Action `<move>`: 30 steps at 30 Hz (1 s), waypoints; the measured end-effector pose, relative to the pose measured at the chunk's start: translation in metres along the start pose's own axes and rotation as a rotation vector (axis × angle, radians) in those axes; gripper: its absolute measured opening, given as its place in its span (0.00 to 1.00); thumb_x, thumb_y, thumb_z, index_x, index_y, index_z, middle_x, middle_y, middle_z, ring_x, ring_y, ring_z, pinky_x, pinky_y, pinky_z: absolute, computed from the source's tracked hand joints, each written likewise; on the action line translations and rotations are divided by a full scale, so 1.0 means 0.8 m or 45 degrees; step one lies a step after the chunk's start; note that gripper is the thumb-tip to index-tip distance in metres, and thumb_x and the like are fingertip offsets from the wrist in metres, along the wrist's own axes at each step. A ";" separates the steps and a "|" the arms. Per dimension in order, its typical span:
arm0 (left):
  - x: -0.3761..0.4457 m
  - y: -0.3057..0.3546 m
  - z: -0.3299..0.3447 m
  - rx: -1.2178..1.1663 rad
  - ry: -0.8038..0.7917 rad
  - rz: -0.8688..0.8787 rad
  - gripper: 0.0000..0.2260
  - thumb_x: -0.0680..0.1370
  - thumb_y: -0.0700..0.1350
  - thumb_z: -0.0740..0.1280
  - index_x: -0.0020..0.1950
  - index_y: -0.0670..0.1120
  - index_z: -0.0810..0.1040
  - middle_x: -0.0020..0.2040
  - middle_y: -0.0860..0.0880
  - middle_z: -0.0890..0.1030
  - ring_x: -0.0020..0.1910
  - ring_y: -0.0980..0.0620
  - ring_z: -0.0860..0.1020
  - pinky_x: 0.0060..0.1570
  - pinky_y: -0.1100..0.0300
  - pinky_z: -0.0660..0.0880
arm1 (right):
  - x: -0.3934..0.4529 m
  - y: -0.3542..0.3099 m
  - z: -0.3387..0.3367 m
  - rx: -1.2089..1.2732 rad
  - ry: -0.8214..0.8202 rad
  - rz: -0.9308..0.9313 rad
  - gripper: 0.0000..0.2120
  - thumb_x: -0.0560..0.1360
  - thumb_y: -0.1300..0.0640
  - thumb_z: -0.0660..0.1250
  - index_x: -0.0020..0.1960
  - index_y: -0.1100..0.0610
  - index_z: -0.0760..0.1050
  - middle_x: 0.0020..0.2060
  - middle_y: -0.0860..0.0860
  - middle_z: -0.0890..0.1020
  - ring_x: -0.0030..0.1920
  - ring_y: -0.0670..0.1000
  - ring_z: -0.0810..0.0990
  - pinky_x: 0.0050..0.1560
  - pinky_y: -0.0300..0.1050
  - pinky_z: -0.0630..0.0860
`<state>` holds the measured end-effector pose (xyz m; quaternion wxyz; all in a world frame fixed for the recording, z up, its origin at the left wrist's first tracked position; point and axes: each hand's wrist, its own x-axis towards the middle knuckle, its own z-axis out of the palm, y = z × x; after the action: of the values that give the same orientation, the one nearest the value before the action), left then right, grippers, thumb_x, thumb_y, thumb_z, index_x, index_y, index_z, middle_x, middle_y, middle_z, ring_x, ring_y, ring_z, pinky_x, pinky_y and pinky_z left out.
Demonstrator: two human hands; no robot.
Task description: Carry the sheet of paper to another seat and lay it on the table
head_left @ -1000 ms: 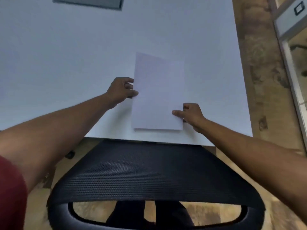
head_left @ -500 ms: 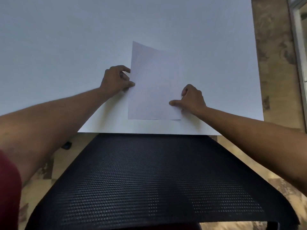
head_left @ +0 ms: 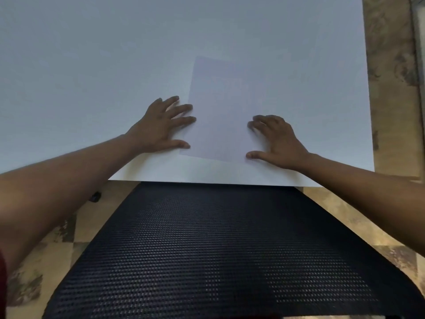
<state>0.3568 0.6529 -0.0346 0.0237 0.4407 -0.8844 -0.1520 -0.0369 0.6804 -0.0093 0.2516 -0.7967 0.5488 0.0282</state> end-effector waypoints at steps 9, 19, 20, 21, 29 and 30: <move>0.008 -0.003 0.007 -0.068 -0.036 -0.191 0.44 0.74 0.78 0.60 0.83 0.54 0.70 0.86 0.51 0.66 0.86 0.40 0.58 0.82 0.38 0.55 | 0.035 0.009 -0.008 -0.133 -0.017 -0.026 0.36 0.81 0.37 0.68 0.84 0.50 0.65 0.86 0.52 0.61 0.85 0.61 0.59 0.82 0.60 0.58; 0.011 -0.016 0.018 -0.008 -0.013 -0.164 0.46 0.73 0.84 0.51 0.85 0.59 0.65 0.87 0.56 0.61 0.87 0.43 0.57 0.81 0.39 0.55 | 0.031 0.031 0.000 -0.200 -0.085 -0.112 0.44 0.78 0.25 0.52 0.87 0.49 0.56 0.87 0.49 0.54 0.88 0.55 0.50 0.85 0.58 0.52; 0.011 -0.017 0.019 0.004 -0.018 -0.162 0.47 0.73 0.84 0.51 0.85 0.60 0.65 0.87 0.56 0.60 0.87 0.43 0.57 0.81 0.39 0.55 | 0.032 0.033 0.000 -0.211 -0.080 -0.116 0.44 0.78 0.25 0.52 0.87 0.48 0.56 0.88 0.48 0.54 0.88 0.55 0.50 0.85 0.58 0.52; 0.013 -0.019 0.019 0.016 -0.028 -0.162 0.47 0.72 0.85 0.51 0.85 0.60 0.64 0.87 0.57 0.59 0.87 0.44 0.56 0.81 0.39 0.55 | 0.034 0.035 0.001 -0.224 -0.075 -0.120 0.44 0.78 0.25 0.52 0.87 0.48 0.55 0.88 0.47 0.53 0.88 0.55 0.50 0.85 0.58 0.53; 0.019 -0.019 0.013 -0.044 -0.097 -0.217 0.47 0.70 0.83 0.57 0.86 0.63 0.61 0.88 0.60 0.55 0.88 0.47 0.52 0.82 0.43 0.50 | 0.033 0.036 0.003 -0.217 -0.103 -0.132 0.42 0.80 0.26 0.47 0.88 0.47 0.51 0.88 0.46 0.47 0.88 0.54 0.46 0.85 0.57 0.49; 0.019 -0.018 0.013 -0.045 -0.099 -0.220 0.47 0.70 0.83 0.57 0.86 0.63 0.61 0.88 0.60 0.55 0.88 0.47 0.52 0.82 0.43 0.50 | 0.033 0.036 0.003 -0.217 -0.106 -0.135 0.42 0.80 0.27 0.47 0.88 0.48 0.51 0.88 0.46 0.47 0.88 0.54 0.46 0.85 0.57 0.49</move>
<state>0.3567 0.6349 -0.0501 -0.0161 0.5085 -0.8406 -0.1859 -0.0513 0.6509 -0.0304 0.2068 -0.8412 0.4905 0.0946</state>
